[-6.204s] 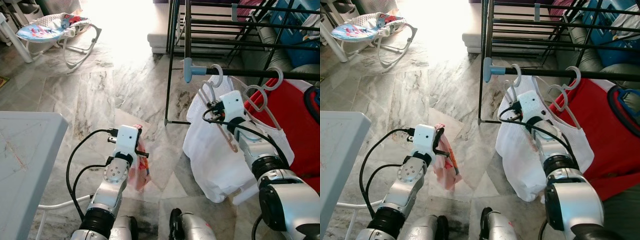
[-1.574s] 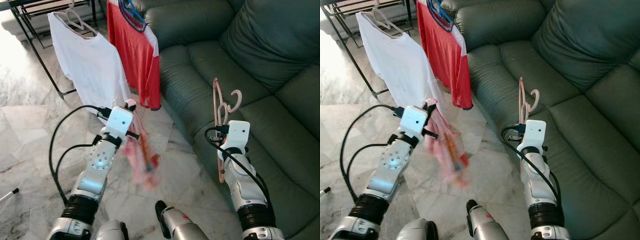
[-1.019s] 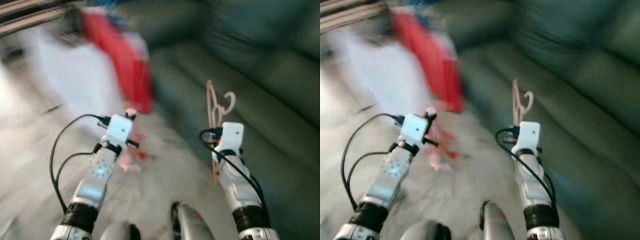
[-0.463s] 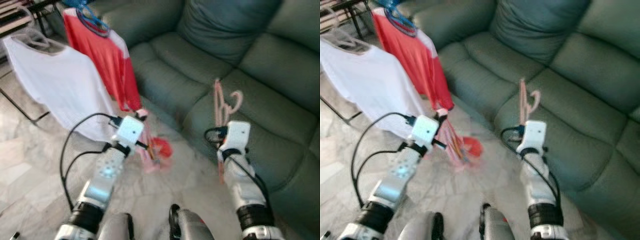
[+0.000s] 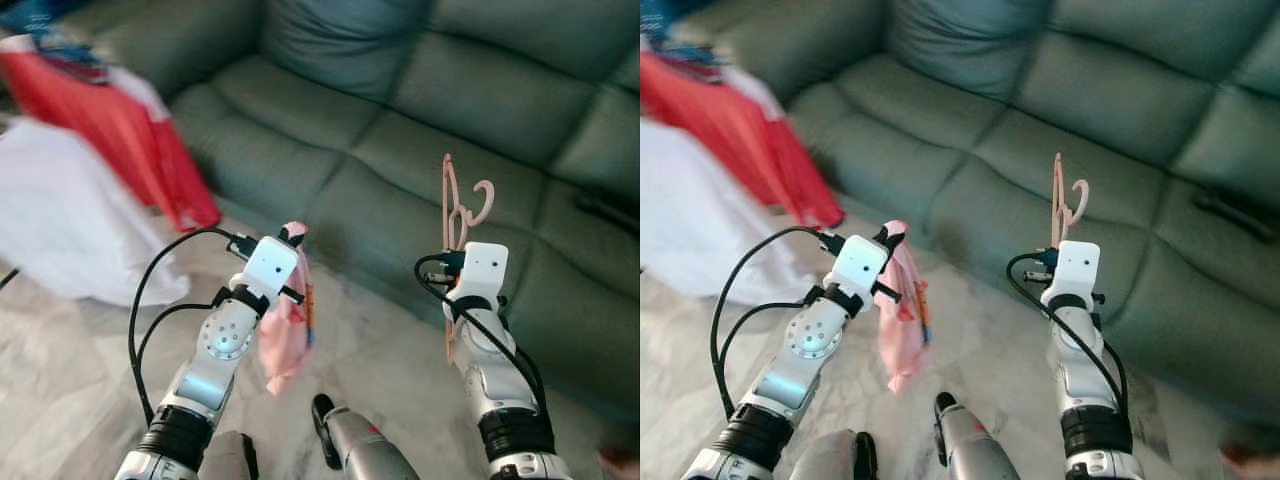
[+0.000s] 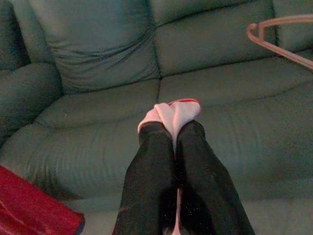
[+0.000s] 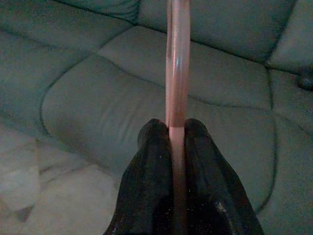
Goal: Hang hanger
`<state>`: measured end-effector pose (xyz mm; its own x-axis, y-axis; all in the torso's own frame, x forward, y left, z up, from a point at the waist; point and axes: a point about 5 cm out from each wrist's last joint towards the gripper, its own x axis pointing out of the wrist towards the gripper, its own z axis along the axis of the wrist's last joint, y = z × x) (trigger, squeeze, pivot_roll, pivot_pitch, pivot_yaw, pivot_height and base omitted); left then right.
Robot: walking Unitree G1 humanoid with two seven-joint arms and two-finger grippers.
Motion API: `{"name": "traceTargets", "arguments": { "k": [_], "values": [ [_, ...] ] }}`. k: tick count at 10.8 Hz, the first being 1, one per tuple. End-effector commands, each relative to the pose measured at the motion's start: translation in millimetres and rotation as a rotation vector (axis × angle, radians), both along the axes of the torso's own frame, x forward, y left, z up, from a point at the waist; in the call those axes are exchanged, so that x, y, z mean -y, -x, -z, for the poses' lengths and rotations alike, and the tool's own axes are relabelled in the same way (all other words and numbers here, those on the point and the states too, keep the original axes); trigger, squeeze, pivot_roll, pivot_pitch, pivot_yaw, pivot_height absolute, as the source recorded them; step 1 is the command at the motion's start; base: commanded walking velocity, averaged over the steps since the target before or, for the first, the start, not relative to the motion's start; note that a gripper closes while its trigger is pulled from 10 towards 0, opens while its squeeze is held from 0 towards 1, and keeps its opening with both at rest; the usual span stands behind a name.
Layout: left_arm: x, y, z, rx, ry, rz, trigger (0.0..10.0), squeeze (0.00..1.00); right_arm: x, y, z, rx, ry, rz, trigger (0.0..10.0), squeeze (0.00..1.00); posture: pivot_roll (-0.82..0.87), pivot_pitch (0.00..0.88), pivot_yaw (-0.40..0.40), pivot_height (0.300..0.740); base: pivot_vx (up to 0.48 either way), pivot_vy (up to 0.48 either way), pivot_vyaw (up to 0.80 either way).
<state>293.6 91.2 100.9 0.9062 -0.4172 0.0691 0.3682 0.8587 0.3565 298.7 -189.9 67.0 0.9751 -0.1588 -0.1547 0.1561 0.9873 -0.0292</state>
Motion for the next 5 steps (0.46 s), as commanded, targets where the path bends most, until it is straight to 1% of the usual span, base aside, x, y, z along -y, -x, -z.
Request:
{"name": "traceTargets", "arguments": {
  "k": [1,2,3,4,5],
  "values": [
    [1.4,2.1,-2.7,0.021,-0.002,0.017,10.0,0.00,0.7,-0.4,-5.4,0.033,0.000,0.007,10.0,0.00,-0.04,0.209,-0.026,0.740,0.000,0.000,0.00],
    [2.1,2.6,-2.7,0.017,0.008,0.033,10.0,0.00,-0.9,-1.0,-4.2,0.021,-0.010,0.007,10.0,0.00,-0.04,0.209,-0.026,0.740,0.000,0.000,-0.80],
    [2.5,3.3,-3.4,0.018,0.015,0.046,10.0,0.00,-0.1,-1.1,-4.9,0.025,0.006,0.005,10.0,0.00,-0.04,0.210,-0.029,0.740,0.000,0.000,-0.80],
    [3.0,3.7,-3.9,0.016,0.022,0.054,10.0,0.00,0.4,-1.1,-4.9,0.027,0.008,0.003,10.0,0.00,-0.04,0.210,-0.030,0.740,0.281,0.000,-0.80],
    [3.1,4.0,-3.5,0.014,0.023,0.058,10.0,0.00,-0.3,-1.4,-4.8,0.026,0.007,0.000,10.0,0.00,-0.04,0.211,-0.030,0.740,0.277,0.000,-0.57]
  ]
}}
